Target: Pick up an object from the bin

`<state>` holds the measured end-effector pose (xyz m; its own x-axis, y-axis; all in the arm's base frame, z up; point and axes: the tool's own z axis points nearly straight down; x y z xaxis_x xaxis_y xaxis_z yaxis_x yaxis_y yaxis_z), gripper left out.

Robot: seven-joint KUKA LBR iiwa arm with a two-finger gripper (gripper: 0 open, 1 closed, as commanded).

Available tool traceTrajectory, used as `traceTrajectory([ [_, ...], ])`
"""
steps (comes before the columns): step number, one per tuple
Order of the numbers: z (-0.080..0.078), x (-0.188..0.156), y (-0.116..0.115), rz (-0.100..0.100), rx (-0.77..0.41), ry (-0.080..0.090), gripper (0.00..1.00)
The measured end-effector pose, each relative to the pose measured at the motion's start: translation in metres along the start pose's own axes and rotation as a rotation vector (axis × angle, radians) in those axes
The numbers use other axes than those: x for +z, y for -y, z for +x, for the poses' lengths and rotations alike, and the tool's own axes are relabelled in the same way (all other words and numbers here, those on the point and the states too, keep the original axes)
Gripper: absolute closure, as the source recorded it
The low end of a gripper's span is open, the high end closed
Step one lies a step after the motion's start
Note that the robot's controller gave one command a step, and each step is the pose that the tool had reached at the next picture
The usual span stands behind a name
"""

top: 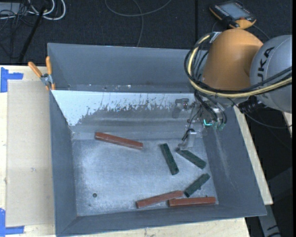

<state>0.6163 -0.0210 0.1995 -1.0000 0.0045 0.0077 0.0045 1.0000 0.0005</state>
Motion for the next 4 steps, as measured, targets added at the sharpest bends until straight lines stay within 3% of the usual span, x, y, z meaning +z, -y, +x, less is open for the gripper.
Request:
traceTrajectory([
  [1, -0.001, -0.005, 0.0, 0.0, 0.0, 0.008, 0.0],
  [2, 0.004, 0.051, -0.005, 0.001, -0.034, 0.013, 0.0],
  [3, -0.007, 0.116, 0.017, -0.001, 0.035, 0.009, 0.0],
  [4, 0.011, 0.118, -0.02, 0.0, 0.08, 0.006, 0.0],
])
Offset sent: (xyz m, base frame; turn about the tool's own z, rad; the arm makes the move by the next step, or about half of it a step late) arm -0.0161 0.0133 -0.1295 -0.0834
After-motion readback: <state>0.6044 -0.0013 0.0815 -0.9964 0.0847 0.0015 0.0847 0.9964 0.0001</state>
